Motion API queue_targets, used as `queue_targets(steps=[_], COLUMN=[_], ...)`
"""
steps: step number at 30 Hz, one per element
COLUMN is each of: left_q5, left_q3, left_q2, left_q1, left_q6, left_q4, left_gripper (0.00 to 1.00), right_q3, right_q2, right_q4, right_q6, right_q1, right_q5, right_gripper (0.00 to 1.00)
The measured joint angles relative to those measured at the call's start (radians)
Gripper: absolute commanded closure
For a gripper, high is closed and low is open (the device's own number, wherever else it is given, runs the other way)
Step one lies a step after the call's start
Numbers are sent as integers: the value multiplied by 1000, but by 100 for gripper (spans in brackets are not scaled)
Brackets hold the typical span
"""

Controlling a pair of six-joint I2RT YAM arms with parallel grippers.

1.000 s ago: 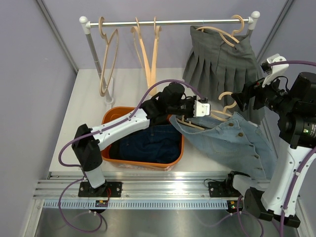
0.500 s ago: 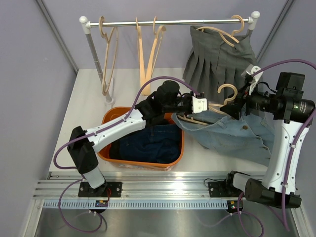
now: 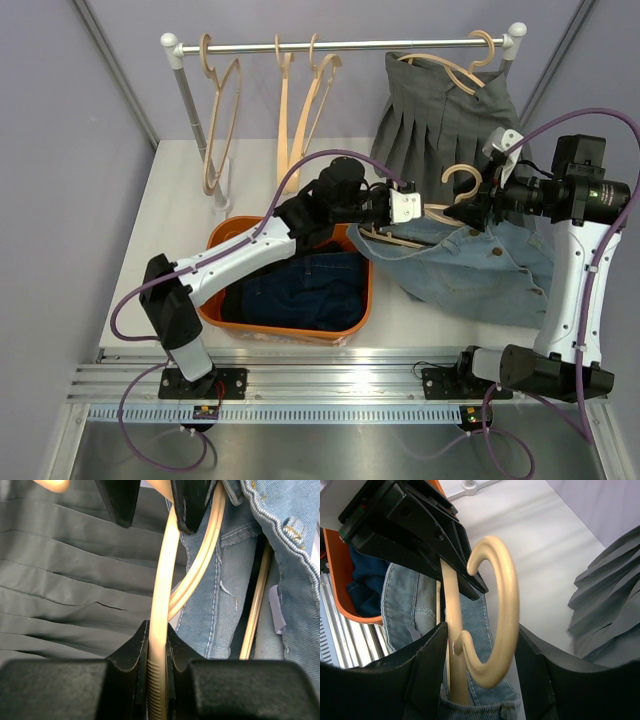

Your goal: Remove the skirt from the hanger

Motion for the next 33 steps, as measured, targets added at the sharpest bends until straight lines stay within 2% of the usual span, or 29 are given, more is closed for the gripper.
queue_targets(steps=[6, 14, 16, 20, 23, 27, 28, 30, 31, 33], left_q5=[5, -1, -4, -10, -12, -22, -24, -32, -35, -44], left_q3=[55, 143, 166, 188, 198, 199, 199, 201, 201, 203], left_q2=[26, 68, 79, 89, 94, 94, 94, 94, 94, 94], left_q1=[-3, -8, -8, -10, -11, -11, -11, -11, -11, -10], left_q6=[39, 151, 188, 239, 266, 285, 288, 294, 299, 312], left_q4=[-26, -124, -150, -183, -203, -208, -208, -201, -200, -196], left_gripper=[100, 100, 100, 100, 100, 100, 100, 100, 100, 100], right_q3=[-19, -33, -37, -52, -56, -56, -56, -56, -56, -57], right_q2=[-14, -46, -53, -67, -72, -72, -72, -71, -71, -70], right_q4=[6, 10, 10, 15, 18, 16, 15, 3, 0, -11], right_q6=[-44, -68, -73, -86, -90, -89, -88, -85, -78, -71], right_q1=[25, 32, 33, 33, 33, 33, 33, 35, 35, 35], right_q5=[50, 139, 153, 191, 211, 215, 214, 203, 196, 176], right_gripper=[40, 50, 50, 36, 36, 50, 60, 69, 80, 92])
